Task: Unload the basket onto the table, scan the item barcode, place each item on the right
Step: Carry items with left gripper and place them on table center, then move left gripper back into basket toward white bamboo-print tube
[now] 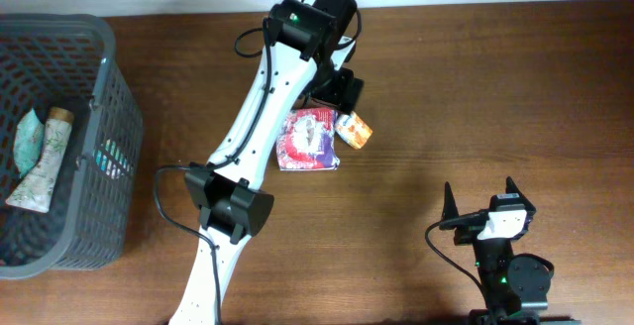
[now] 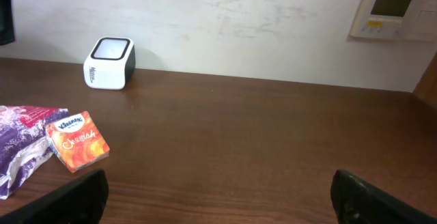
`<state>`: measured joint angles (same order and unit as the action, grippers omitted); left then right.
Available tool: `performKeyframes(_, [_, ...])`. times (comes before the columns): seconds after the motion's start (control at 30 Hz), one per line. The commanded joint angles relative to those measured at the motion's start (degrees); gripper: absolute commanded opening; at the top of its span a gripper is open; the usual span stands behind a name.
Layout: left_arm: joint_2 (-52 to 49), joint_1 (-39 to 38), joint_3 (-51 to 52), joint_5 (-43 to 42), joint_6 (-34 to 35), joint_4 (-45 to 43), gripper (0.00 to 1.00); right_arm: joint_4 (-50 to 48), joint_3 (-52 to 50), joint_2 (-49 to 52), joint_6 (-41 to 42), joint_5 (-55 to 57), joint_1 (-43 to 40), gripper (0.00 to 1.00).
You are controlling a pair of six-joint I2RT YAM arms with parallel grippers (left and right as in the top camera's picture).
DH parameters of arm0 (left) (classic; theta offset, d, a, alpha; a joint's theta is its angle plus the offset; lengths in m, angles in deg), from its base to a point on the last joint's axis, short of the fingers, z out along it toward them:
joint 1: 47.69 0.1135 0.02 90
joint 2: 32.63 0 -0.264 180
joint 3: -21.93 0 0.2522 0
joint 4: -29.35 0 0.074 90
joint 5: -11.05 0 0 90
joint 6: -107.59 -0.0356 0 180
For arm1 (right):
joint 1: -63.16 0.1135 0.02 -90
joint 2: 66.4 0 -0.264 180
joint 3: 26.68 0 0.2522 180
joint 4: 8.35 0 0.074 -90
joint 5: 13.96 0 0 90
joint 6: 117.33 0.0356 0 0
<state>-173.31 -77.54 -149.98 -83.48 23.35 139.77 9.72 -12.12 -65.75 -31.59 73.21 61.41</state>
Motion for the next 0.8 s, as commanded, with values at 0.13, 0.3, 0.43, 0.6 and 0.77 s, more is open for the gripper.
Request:
performKeyframes(0.13, [6.1, 1.0, -0.7, 5.9, -1.6, 0.1, 0.99, 0.2, -0.5, -0.3, 0.6, 0.5, 0.3, 0.99])
performKeyframes(0.3, [10.9, 1.6, -0.7, 5.9, -2.4, 0.1, 0.71, 0.1, -0.5, -0.3, 0.6, 0.5, 0.3, 0.99])
performKeyframes(0.43, [12.0, 3.7, -0.5, 5.8, -2.4, 0.1, 0.63, 0.1, -0.5, -0.3, 0.6, 0.5, 0.3, 0.99])
performKeyframes(0.6, [12.2, 4.5, -0.7, 6.5, -2.4, 0.1, 0.99, 0.2, -0.5, -0.3, 0.6, 0.5, 0.3, 0.99])
performKeyframes(0.77, [11.3, 6.7, 0.2, -5.2, -0.3, -1.6, 0.19, 0.1, -0.5, -0.3, 0.6, 0.5, 0.3, 0.99])
